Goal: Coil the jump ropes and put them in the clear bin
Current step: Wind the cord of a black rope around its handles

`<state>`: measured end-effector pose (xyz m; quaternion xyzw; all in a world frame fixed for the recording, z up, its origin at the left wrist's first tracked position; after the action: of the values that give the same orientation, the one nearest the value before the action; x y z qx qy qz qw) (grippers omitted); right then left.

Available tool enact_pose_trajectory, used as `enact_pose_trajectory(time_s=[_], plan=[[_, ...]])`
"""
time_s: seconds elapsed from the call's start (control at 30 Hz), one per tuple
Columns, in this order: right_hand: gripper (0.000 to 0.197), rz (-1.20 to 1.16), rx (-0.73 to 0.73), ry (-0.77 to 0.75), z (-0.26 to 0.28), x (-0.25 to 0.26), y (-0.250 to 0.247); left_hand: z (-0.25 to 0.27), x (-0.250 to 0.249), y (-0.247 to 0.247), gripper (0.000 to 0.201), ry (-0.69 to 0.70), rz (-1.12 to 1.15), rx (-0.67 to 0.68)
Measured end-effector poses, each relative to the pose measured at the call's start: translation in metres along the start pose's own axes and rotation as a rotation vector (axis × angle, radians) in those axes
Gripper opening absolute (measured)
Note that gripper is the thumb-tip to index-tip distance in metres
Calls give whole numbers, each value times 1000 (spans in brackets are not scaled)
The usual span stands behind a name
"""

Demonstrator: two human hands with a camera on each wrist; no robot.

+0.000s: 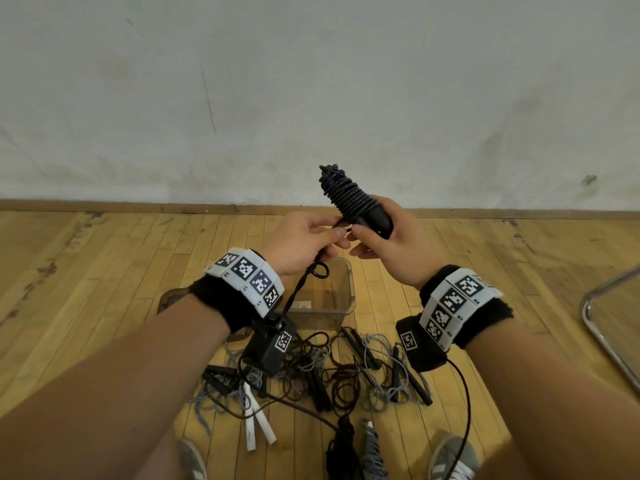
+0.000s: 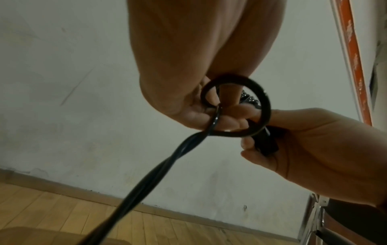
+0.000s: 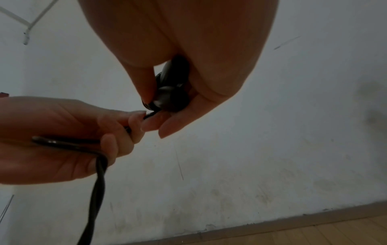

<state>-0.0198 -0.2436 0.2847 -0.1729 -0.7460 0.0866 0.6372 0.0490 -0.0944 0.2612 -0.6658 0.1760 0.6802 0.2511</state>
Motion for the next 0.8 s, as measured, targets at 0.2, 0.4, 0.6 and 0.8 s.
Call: enact_pose_trajectory(time_s=[0.2,0.4,0.6,0.8], plan=[[44,-65,-61,-2,2,4,-4,0,-7,1,20,105,-254,25],[44,-26,-130,24,0,-1,-11,1,-2,5,24,21,-128,66],[48,185,-157,-11,1,-1,-10,0,-4,0,23,19,-186,54],[54,370,-203,-46,0,-2,-11,5,-6,7,33,10,-132,81]])
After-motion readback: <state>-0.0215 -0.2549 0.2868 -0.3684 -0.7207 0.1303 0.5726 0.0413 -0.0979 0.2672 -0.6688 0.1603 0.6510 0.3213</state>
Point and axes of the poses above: each hand's wrist, its own z-axis away from the middle knuckle, its own y-axis out of the palm, x = y × z, the point moved 5 cm from there along -z, towards the middle knuckle, and after that the axes turned 1 degree about x, right-handed, at the moved point
